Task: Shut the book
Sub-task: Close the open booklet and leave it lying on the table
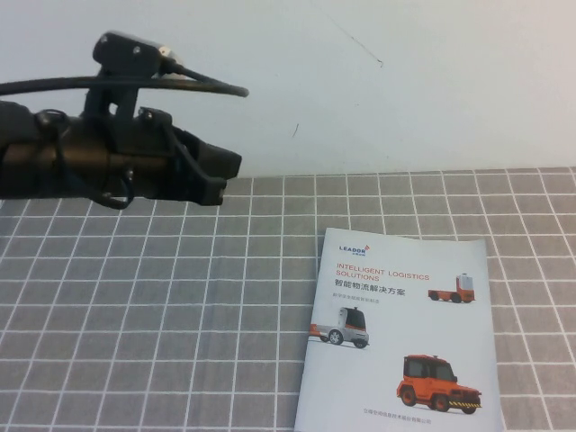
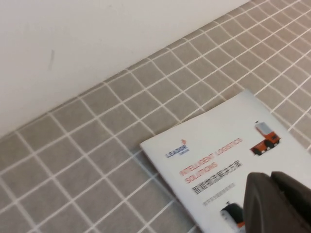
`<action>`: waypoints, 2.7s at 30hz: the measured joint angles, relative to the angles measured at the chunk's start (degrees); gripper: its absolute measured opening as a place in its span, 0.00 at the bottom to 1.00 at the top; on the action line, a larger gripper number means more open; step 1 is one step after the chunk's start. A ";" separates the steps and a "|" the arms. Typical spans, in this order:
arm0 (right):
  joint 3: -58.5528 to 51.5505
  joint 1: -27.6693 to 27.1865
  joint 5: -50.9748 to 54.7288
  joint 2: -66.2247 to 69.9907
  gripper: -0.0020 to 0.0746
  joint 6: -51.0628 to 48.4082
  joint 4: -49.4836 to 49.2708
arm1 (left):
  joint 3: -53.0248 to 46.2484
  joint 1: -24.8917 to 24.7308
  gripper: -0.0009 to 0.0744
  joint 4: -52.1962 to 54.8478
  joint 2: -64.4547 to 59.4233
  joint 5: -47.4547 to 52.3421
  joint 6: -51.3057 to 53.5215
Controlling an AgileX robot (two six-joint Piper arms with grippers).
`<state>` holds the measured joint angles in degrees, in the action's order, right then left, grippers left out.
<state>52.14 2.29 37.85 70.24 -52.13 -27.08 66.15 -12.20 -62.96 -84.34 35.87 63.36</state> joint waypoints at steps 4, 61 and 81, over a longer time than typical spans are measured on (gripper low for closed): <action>0.00 -0.10 3.26 -5.57 0.02 8.01 9.25 | -0.20 0.00 0.01 10.47 6.12 -0.12 -5.97; -30.36 -0.10 3.55 -54.24 0.02 21.08 12.01 | -56.21 0.00 0.01 35.21 76.63 -21.87 -33.09; -30.36 -0.10 3.55 -54.24 0.02 21.08 12.01 | -67.43 7.38 0.01 53.39 84.90 -22.30 -49.38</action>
<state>21.78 2.19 41.41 15.99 -31.05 -15.07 -1.28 -4.82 -9.58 0.56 13.57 13.98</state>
